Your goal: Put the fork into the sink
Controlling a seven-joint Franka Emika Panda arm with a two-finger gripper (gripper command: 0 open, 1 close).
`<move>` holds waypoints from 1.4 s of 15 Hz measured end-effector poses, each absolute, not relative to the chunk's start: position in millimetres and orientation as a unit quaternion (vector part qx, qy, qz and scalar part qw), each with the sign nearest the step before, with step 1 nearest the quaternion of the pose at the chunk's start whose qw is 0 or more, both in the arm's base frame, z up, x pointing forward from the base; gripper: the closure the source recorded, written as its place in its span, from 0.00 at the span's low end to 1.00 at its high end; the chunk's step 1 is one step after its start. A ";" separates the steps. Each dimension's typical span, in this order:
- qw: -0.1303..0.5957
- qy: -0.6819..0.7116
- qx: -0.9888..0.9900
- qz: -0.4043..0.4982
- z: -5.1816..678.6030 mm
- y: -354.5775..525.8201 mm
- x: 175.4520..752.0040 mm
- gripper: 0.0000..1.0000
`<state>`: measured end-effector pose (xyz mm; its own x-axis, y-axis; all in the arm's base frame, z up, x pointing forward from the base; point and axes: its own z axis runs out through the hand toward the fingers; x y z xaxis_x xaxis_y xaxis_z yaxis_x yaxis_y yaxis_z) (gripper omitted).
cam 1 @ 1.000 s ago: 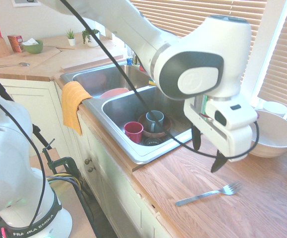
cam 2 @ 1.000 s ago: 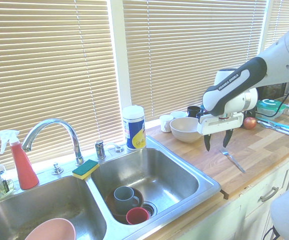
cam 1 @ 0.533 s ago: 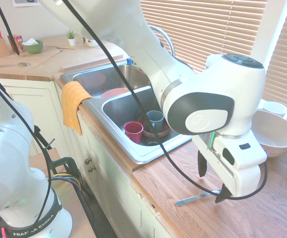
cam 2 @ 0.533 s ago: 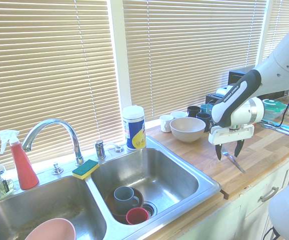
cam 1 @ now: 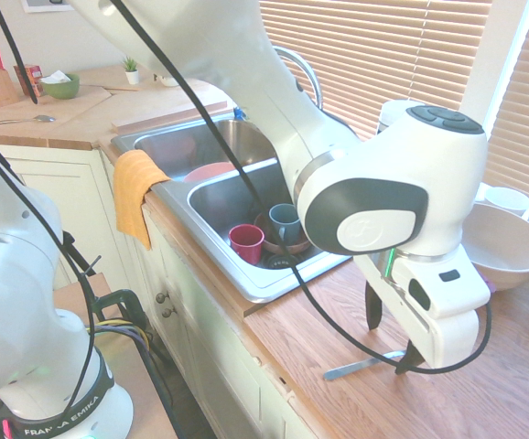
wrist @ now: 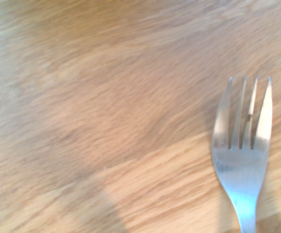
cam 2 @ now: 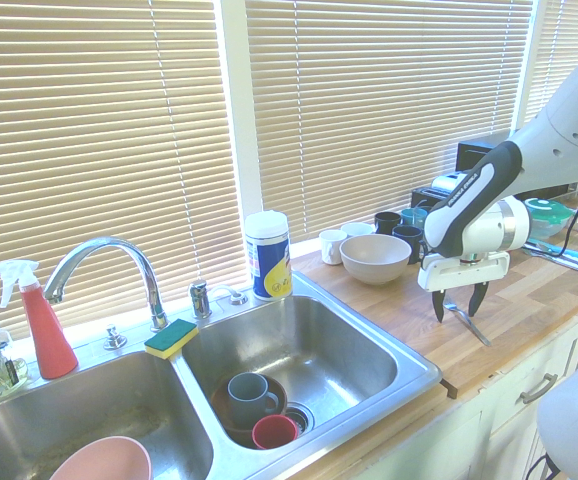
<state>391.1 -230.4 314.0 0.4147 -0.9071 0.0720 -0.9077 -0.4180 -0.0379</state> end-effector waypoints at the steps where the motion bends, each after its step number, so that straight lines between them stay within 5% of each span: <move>1: 0.002 -0.540 0.841 0.041 313.8 -230.7 390.8 1.00; 21: -0.021 -0.560 0.826 0.064 329.8 -240.2 392.3 1.00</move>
